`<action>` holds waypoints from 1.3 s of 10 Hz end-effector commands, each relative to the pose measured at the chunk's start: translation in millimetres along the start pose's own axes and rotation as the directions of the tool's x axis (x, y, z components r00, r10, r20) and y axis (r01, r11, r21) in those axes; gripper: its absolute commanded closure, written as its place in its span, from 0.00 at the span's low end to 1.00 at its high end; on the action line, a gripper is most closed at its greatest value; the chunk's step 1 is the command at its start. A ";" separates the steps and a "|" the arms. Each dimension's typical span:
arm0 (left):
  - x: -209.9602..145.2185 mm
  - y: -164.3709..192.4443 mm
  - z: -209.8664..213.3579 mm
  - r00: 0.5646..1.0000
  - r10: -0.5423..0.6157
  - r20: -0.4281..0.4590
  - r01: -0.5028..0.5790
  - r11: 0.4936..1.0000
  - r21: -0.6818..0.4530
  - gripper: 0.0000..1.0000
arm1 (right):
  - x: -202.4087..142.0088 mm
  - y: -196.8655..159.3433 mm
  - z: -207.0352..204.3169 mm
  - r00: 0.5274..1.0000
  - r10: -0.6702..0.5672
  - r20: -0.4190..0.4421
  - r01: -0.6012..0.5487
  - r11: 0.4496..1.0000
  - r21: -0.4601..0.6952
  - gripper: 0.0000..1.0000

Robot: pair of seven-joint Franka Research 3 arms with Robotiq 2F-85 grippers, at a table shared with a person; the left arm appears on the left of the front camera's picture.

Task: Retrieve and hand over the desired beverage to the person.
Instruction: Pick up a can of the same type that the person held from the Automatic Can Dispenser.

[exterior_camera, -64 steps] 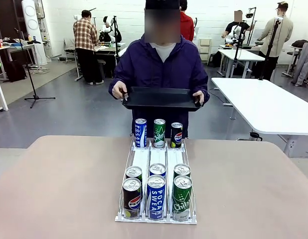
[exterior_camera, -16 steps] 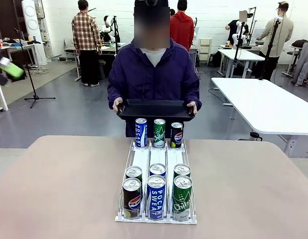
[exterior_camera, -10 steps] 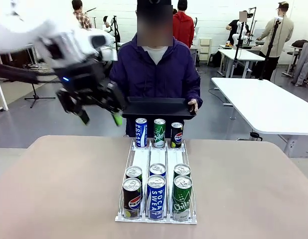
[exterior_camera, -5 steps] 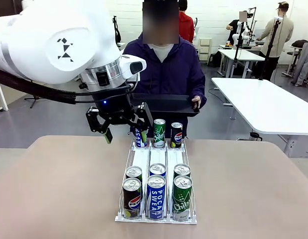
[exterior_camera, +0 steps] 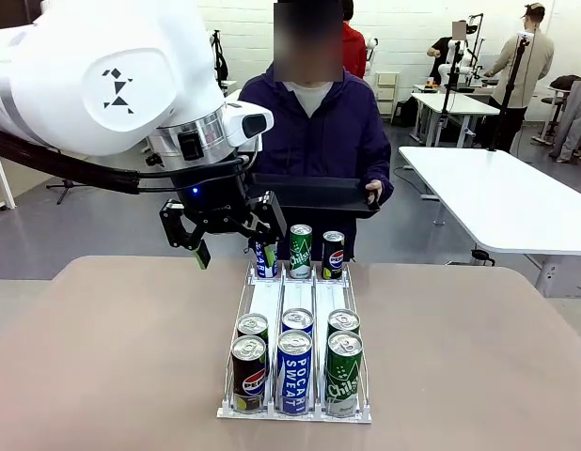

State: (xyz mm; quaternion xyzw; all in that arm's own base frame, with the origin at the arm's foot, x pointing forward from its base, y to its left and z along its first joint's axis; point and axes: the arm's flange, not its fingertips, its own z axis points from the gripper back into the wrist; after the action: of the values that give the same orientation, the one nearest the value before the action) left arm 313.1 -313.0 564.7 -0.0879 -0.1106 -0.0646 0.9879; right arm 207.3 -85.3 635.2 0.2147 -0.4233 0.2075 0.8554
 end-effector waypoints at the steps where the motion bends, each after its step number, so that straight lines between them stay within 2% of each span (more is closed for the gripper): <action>1: 0.2 0.2 -0.2 1.000 0.001 0.000 -0.001 1.000 0.001 0.00 | -0.2 -0.6 -1.3 1.000 0.005 -0.003 -0.005 1.000 0.009 0.00; 4: -5.7 -53.2 -43.9 0.996 0.052 -0.068 -0.045 0.995 0.094 0.00 | -0.2 -0.6 -1.3 1.000 0.005 -0.003 -0.005 1.000 0.009 0.00; 6: -11.9 -72.1 -61.0 0.995 0.063 -0.079 -0.052 0.989 0.141 0.00 | -0.2 -0.6 -1.3 1.000 0.005 -0.003 -0.005 1.000 0.009 0.00; 11: -10.9 -84.5 -109.5 0.992 -0.005 -0.126 0.028 0.983 0.181 0.00 | -0.2 -0.6 -1.3 1.000 0.005 -0.003 -0.005 1.000 0.009 0.00; 13: -6.6 -86.7 -119.2 0.992 0.019 -0.128 0.002 0.987 0.158 0.00 | -0.2 -0.6 -1.3 1.000 0.005 -0.003 -0.005 1.000 0.009 0.00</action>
State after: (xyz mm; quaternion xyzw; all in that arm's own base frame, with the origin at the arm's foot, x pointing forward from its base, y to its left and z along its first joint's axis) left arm 314.9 -409.9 459.7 0.0001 -0.0409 -0.0742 0.9964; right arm 207.3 -85.4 635.2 0.2146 -0.4233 0.2073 0.8554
